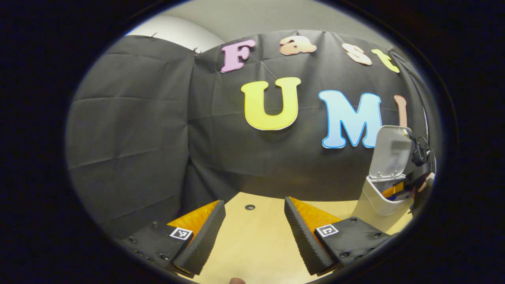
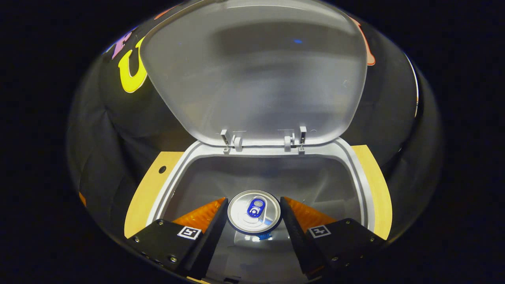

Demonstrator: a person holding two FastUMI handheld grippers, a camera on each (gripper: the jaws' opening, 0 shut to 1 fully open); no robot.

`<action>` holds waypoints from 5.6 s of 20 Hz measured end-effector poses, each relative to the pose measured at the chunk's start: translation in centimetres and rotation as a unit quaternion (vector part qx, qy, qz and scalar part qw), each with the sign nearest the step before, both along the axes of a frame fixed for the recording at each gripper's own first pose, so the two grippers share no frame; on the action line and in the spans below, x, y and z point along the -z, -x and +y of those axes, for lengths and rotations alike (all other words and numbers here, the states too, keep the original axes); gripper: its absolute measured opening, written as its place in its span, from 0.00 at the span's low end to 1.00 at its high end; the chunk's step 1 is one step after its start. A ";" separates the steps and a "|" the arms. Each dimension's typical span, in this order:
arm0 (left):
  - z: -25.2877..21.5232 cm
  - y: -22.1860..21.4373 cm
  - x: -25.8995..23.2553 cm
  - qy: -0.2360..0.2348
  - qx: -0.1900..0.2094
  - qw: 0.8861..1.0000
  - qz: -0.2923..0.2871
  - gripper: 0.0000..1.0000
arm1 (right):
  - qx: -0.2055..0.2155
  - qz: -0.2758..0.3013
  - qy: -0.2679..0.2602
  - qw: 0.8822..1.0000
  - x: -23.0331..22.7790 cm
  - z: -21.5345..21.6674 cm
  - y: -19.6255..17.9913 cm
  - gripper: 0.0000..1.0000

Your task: Press the lid of the desktop garbage bin to open it, pick up the crumpled paper on the desktop and throw it into the bin, then pick up the pop can on the desktop and drop it into the bin, and finally close the garbage bin lid.

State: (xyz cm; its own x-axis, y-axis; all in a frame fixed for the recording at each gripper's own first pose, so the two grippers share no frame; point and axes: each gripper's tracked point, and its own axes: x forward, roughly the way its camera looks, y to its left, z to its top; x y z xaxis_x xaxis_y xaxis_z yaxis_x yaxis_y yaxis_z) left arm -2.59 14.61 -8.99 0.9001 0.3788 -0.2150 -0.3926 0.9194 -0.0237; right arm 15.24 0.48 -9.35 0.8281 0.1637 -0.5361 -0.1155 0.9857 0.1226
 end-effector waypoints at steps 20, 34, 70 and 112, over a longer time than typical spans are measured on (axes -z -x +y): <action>-1.2 0.4 0.1 0.002 0.012 1.000 -0.002 1.00 | 0.010 0.039 -0.015 0.999 1.4 0.3 0.4 0.85; -1.1 0.4 0.3 0.000 0.010 1.000 -0.002 1.00 | 0.013 0.026 -0.015 0.999 1.1 0.2 0.4 0.86; -3.3 0.5 2.1 0.039 0.040 0.998 0.003 0.98 | 0.046 -0.227 -0.089 0.969 -23.0 -1.9 5.2 0.85; -8.6 -1.0 2.1 -0.004 0.123 0.992 0.020 0.94 | 0.034 -0.173 0.033 0.984 -13.7 -0.3 8.0 0.86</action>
